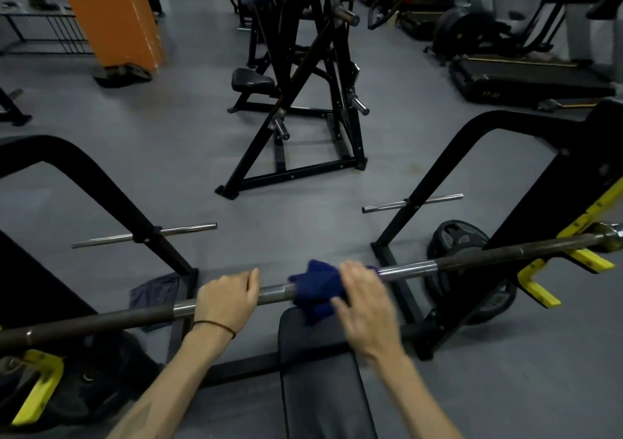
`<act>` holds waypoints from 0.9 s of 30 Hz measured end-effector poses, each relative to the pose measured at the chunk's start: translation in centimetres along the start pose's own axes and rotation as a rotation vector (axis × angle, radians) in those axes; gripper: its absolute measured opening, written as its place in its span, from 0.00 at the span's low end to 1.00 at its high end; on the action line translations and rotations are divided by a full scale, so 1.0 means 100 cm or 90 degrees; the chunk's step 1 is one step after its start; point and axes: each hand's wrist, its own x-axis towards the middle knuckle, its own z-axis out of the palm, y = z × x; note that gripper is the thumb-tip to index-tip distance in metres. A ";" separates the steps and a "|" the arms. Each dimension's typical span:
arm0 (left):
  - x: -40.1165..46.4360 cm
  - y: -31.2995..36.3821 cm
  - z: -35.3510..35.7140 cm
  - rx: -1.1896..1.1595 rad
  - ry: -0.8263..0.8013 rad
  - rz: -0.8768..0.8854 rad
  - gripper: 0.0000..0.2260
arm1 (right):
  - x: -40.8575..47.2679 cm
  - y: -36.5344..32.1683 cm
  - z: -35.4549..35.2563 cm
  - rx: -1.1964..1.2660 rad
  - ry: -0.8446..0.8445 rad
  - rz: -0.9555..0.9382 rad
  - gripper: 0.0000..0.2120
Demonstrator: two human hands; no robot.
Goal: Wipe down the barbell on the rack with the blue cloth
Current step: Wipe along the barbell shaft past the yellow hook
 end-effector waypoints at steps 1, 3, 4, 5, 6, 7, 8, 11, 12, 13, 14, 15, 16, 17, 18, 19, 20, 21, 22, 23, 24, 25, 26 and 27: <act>-0.008 -0.004 0.005 -0.038 0.060 0.015 0.21 | 0.000 0.019 -0.007 -0.014 0.043 0.061 0.28; -0.017 -0.006 0.013 -0.032 0.173 0.041 0.19 | 0.000 0.009 -0.006 0.021 0.113 0.194 0.29; -0.017 -0.006 0.016 0.003 0.195 0.060 0.19 | 0.004 -0.016 0.003 0.051 0.136 0.246 0.29; -0.014 -0.004 0.016 0.023 0.206 0.067 0.19 | 0.009 -0.048 0.013 0.095 0.126 0.251 0.30; -0.011 -0.004 0.018 0.026 0.205 0.067 0.19 | 0.009 -0.082 0.020 0.129 0.089 0.199 0.31; -0.009 -0.003 0.018 0.024 0.200 0.063 0.18 | 0.004 -0.111 0.026 0.151 0.034 0.119 0.32; -0.010 -0.002 0.019 0.029 0.190 0.064 0.17 | -0.002 -0.126 0.030 0.144 -0.016 0.033 0.32; -0.014 -0.008 0.021 0.056 0.185 0.107 0.13 | 0.001 -0.075 0.022 0.064 -0.047 -0.099 0.29; -0.016 -0.010 0.021 0.059 0.198 0.118 0.11 | 0.000 -0.046 0.016 0.034 -0.034 -0.077 0.28; -0.017 -0.009 0.020 0.047 0.212 0.114 0.13 | -0.001 -0.017 0.007 0.006 -0.005 -0.024 0.28; -0.017 -0.007 0.019 0.030 0.230 0.096 0.15 | -0.003 0.007 -0.002 -0.012 0.031 0.048 0.28; -0.017 -0.004 0.017 0.012 0.246 0.070 0.17 | -0.004 0.018 -0.008 -0.008 0.064 0.123 0.28; -0.015 -0.001 0.017 0.005 0.263 0.049 0.19 | -0.003 0.013 -0.007 0.014 0.095 0.199 0.28; -0.013 0.003 0.017 -0.007 0.269 0.029 0.20 | 0.002 -0.004 0.001 0.036 0.125 0.273 0.29; -0.012 0.005 0.017 -0.020 0.270 0.014 0.22 | 0.007 -0.030 0.010 0.064 0.136 0.316 0.29; -0.011 0.005 0.017 -0.032 0.263 0.005 0.22 | 0.011 -0.058 0.018 0.092 0.127 0.304 0.30; -0.011 0.005 0.017 -0.035 0.259 0.006 0.23 | 0.010 -0.081 0.024 0.117 0.099 0.251 0.30; -0.012 0.005 0.016 -0.035 0.252 0.013 0.22 | 0.003 -0.093 0.027 0.130 0.051 0.173 0.30; -0.013 0.003 0.015 -0.035 0.247 0.024 0.22 | -0.001 -0.088 0.025 0.110 0.004 0.085 0.30; -0.014 0.003 0.014 -0.034 0.244 0.038 0.22 | -0.002 -0.069 0.018 0.075 -0.024 0.010 0.30; -0.015 0.002 0.013 -0.029 0.248 0.052 0.21 | -0.005 -0.044 0.009 0.035 -0.030 -0.032 0.30; -0.015 0.002 0.011 -0.024 0.250 0.062 0.21 | -0.006 -0.017 0.002 0.000 -0.017 -0.029 0.29; -0.015 0.002 0.010 -0.024 0.250 0.070 0.20 | -0.006 0.008 -0.008 -0.024 0.007 0.021 0.29; -0.016 0.004 0.010 -0.026 0.249 0.071 0.20 | -0.005 0.027 -0.017 -0.033 0.035 0.103 0.30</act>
